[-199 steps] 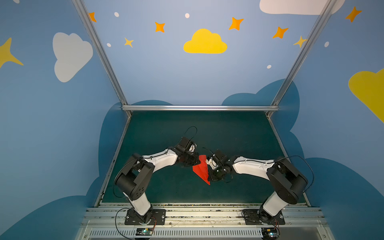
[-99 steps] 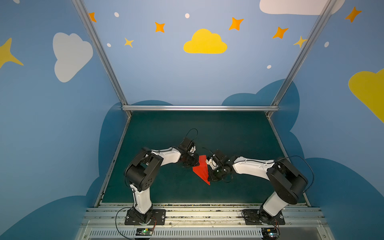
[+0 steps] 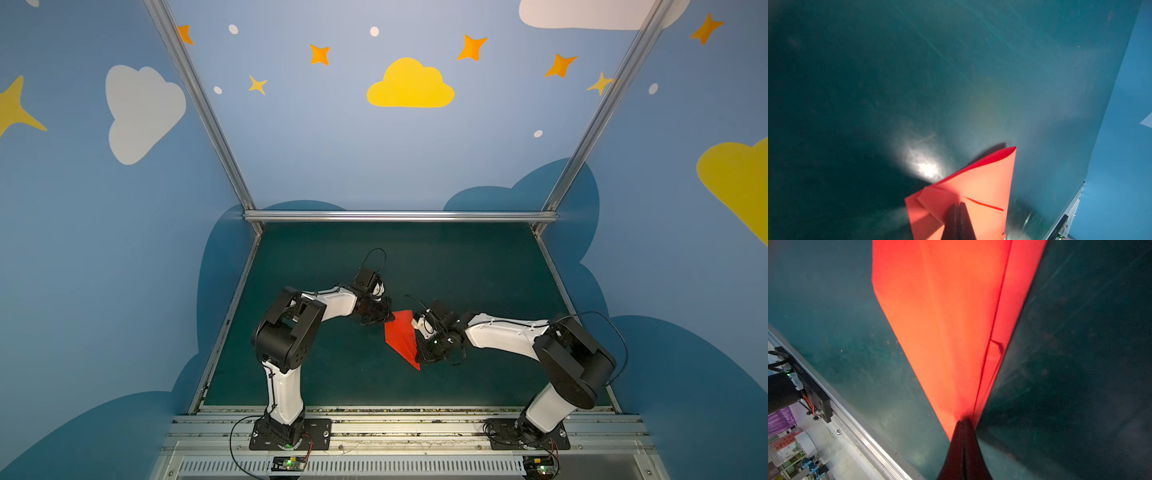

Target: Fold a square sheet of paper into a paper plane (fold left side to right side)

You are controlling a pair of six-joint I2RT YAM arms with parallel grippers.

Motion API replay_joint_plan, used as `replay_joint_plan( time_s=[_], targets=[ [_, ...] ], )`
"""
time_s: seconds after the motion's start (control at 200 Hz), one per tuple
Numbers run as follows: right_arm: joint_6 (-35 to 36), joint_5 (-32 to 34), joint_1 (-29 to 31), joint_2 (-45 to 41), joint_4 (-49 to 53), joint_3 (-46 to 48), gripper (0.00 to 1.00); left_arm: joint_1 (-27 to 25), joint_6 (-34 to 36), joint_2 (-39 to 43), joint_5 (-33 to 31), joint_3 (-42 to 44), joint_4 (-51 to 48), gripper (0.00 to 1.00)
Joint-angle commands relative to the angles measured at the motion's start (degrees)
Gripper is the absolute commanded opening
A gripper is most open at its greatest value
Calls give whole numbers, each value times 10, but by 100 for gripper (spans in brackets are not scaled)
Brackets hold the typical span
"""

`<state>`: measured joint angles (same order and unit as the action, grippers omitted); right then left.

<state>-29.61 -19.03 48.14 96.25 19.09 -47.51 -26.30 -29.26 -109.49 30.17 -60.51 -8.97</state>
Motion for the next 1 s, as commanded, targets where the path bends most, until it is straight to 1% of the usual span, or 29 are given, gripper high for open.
replay_joint_plan(
  time_s=[0.0,0.205,0.38,0.456,0.551,0.641,0.701,0.746,0.841,0.996],
  targets=[
    [1,24,24,67,20,48,0,24,12,-33,-70,10,-30,3],
    [8,29,23,67,26,44,0,59,4,-37,-92,11,-31,3],
    [22,34,21,64,48,32,0,92,5,-31,-92,-2,-39,3],
    [30,36,20,63,57,26,0,98,8,-17,-88,-11,-47,3],
    [49,38,14,58,73,15,0,95,12,22,-80,-15,-59,3],
    [73,34,7,50,100,-9,0,79,6,68,-66,-6,-67,3],
    [83,33,0,37,121,-28,0,60,-1,100,-52,4,-69,3],
    [86,34,-5,21,136,-41,0,43,-8,122,-54,13,-70,3],
    [83,31,-18,-18,161,-61,0,7,-29,164,-56,36,-66,3],
    [62,32,-33,-64,178,-64,0,-40,-59,186,-54,57,-41,3]
  ],
)
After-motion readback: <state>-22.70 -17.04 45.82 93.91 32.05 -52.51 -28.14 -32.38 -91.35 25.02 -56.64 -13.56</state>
